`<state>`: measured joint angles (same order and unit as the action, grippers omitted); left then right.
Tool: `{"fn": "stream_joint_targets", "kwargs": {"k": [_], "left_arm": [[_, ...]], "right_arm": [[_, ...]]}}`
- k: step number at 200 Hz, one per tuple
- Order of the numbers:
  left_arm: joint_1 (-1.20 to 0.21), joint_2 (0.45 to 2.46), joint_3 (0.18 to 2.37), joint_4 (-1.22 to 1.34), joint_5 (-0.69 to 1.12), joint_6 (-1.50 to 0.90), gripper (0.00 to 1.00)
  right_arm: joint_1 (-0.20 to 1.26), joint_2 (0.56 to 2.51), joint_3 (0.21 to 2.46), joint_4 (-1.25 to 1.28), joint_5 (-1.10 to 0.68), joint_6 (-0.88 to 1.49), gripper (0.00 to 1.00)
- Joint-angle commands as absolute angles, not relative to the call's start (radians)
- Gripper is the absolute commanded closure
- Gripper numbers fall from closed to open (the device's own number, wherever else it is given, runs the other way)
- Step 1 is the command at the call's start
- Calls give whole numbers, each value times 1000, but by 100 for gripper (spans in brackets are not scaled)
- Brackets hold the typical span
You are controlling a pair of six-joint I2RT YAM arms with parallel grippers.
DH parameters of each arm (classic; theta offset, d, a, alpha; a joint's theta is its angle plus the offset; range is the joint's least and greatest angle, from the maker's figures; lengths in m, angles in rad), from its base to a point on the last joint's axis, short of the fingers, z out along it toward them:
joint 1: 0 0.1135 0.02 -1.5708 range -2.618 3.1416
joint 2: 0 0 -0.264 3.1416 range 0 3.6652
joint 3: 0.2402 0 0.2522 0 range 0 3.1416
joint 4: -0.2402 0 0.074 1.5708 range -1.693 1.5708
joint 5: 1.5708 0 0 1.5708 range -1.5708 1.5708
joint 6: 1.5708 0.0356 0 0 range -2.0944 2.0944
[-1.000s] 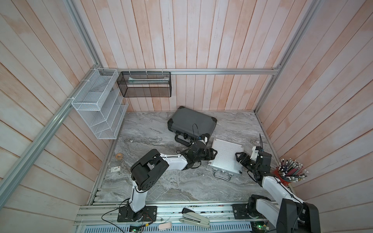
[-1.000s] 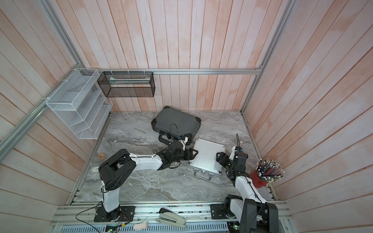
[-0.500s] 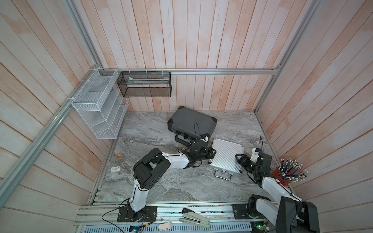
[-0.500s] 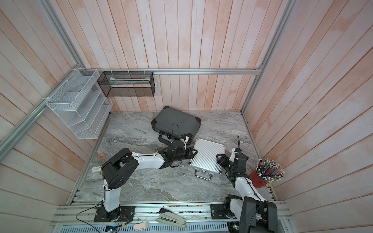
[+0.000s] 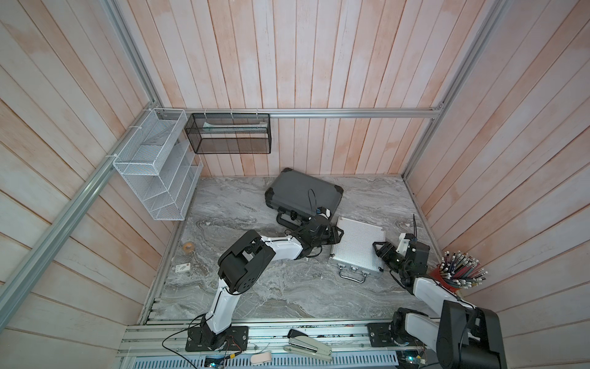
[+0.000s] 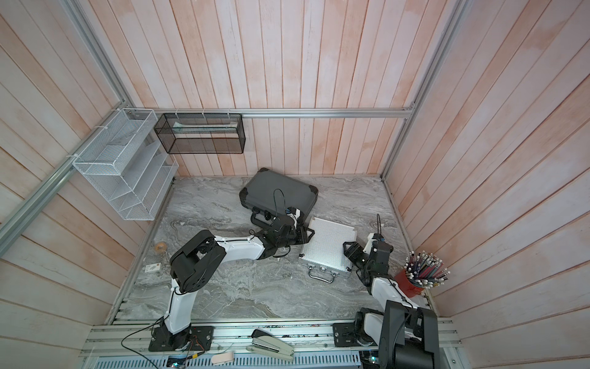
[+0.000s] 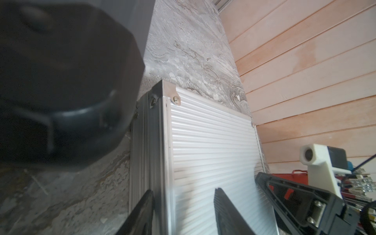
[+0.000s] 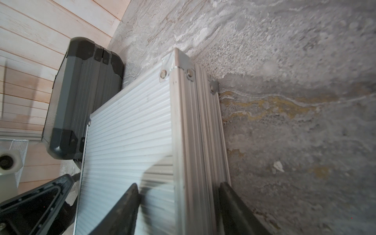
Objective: Open the poker set cases
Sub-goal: Move the poker set case to the center of the board.
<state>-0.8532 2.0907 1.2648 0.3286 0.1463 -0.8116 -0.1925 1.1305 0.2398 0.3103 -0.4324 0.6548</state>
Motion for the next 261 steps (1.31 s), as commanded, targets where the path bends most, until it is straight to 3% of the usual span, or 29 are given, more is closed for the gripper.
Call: {"fn": "stream_joint_targets", "kwargs": {"k": [1, 51, 113, 191, 261], "left_arm": [[-871, 2094, 1285, 361, 214, -795, 48], [-878, 1963, 1137, 398, 115, -773, 32], [-835, 1846, 1072, 322, 24, -681, 25], [-745, 1739, 971, 324, 21, -612, 17], [-875, 1790, 902, 441, 141, -708, 15]], "right_arm": [[-166, 1149, 257, 275, -504, 655, 34], [-175, 1071, 248, 199, -398, 640, 19], [-194, 967, 279, 134, -328, 620, 15], [-187, 1001, 388, 161, -365, 577, 14], [-164, 982, 357, 46, -295, 597, 12]]}}
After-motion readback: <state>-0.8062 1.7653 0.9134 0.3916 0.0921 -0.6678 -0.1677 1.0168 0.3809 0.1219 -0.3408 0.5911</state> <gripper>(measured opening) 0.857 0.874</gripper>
